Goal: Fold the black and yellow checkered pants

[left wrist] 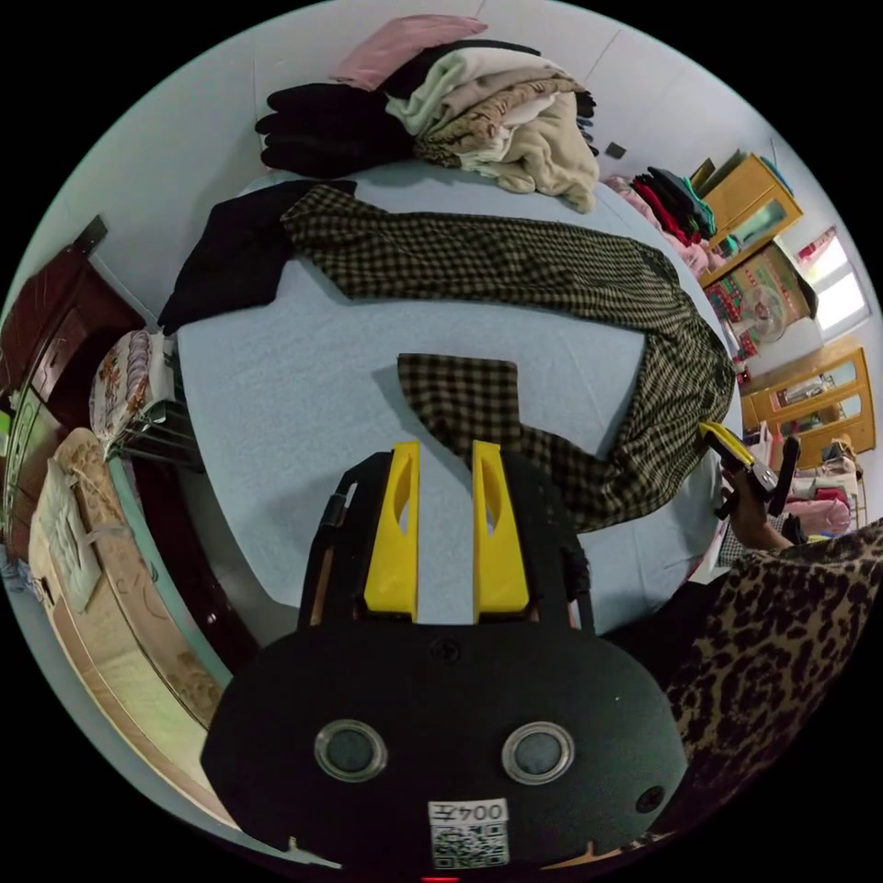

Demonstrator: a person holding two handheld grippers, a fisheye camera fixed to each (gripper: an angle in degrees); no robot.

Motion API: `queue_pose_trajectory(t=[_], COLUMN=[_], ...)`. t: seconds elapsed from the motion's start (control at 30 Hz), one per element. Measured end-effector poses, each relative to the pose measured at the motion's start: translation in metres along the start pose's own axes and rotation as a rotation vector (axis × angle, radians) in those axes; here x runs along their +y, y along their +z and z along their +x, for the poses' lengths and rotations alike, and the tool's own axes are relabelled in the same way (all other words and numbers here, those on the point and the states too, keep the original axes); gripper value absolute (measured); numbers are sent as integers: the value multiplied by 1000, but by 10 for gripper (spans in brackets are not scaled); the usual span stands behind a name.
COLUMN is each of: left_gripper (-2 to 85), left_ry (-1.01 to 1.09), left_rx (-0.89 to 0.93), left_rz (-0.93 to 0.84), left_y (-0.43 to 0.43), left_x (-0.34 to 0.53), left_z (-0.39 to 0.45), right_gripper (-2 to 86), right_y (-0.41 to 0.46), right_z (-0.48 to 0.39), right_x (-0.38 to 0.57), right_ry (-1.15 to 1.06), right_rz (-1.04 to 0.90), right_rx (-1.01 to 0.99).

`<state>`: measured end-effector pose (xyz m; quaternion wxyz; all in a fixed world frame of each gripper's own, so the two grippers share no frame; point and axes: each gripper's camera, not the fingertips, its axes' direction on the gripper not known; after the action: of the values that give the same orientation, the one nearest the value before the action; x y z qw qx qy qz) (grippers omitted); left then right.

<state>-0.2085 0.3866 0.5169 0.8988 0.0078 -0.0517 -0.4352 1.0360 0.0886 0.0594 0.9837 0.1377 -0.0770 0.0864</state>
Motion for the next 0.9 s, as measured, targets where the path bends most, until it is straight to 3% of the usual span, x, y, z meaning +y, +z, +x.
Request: queue_pose_trajectory(t=[0.33, 0.53, 0.77, 0.9], left_gripper=[91, 93, 102, 41], left_ry=[-21, -104, -181, -136], left_rx=[-28, 57, 151, 96], left_rz=[50, 114, -13, 128], left_y=[-61, -103, -100, -142], left_x=[-56, -87, -136, -133], left_z=[-70, -117, -137, -116], right_gripper=[90, 68, 61, 62], right_y=[15, 21, 27, 28], right_z=[-9, 0, -8, -7], right_x=[17, 23, 25, 26], right_ry=[32, 92, 85, 88], right_rz=[3, 5, 0, 1], right_rx=[-46, -90, -46, -52])
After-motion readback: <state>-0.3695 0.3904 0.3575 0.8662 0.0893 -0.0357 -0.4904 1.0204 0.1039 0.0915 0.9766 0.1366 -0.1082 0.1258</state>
